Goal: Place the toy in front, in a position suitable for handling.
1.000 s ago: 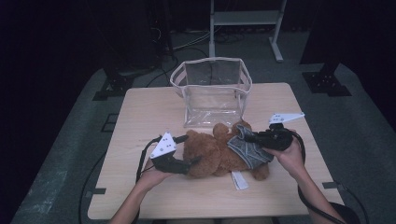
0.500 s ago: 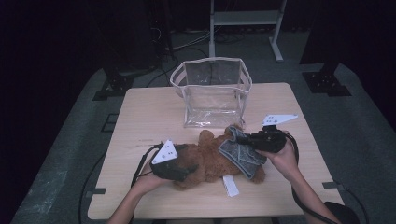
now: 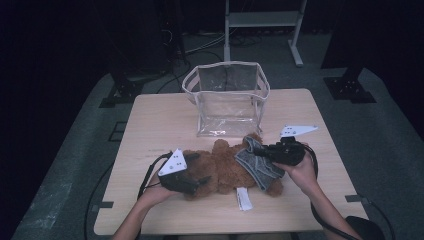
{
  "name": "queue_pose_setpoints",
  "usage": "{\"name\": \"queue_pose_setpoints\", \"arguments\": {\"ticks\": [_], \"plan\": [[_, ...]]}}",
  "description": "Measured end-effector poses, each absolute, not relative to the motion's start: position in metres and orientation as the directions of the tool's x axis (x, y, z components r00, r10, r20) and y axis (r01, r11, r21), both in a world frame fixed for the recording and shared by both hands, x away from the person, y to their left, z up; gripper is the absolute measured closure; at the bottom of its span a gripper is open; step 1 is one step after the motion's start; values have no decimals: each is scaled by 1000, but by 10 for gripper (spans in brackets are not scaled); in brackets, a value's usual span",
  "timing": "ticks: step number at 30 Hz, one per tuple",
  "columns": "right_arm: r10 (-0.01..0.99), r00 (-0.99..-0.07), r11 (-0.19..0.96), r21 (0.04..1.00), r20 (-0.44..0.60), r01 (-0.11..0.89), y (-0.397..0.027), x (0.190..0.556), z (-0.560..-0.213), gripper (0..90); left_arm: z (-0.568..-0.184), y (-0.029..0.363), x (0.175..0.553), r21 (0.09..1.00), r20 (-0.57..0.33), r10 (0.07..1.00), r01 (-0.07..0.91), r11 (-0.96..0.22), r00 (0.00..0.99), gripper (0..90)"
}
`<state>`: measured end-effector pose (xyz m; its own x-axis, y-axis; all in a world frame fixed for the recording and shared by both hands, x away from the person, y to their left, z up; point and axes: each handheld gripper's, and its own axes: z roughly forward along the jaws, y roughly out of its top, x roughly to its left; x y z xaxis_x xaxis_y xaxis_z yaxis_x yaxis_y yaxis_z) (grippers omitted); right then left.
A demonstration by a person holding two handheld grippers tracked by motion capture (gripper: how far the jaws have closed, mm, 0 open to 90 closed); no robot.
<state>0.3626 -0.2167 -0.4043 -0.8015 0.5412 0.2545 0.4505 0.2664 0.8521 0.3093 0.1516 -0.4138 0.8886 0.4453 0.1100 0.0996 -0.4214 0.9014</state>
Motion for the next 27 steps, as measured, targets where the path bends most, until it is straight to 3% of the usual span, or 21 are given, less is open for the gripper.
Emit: {"name": "queue_pose_setpoints", "arguments": {"ticks": [10, 14, 20, 27], "plan": [[483, -852, 330, 859, 203, 391, -198, 337, -400, 782, -417, 164, 322, 903, 98, 511, 139, -406, 854, 185], [463, -868, 309, 884, 182, 350, -198, 327, -392, 781, -413, 166, 317, 908, 107, 484, 113, -403, 869, 184], [489, -855, 326, 873, 174, 364, -188, 339, -401, 781, -401, 156, 310, 915, 125, 433, 65, -399, 893, 183], [498, -832, 236, 885, 244, 401, -208, 346, -398, 779, -395, 126, 307, 892, 151, 357, 28, -451, 922, 167]]}}
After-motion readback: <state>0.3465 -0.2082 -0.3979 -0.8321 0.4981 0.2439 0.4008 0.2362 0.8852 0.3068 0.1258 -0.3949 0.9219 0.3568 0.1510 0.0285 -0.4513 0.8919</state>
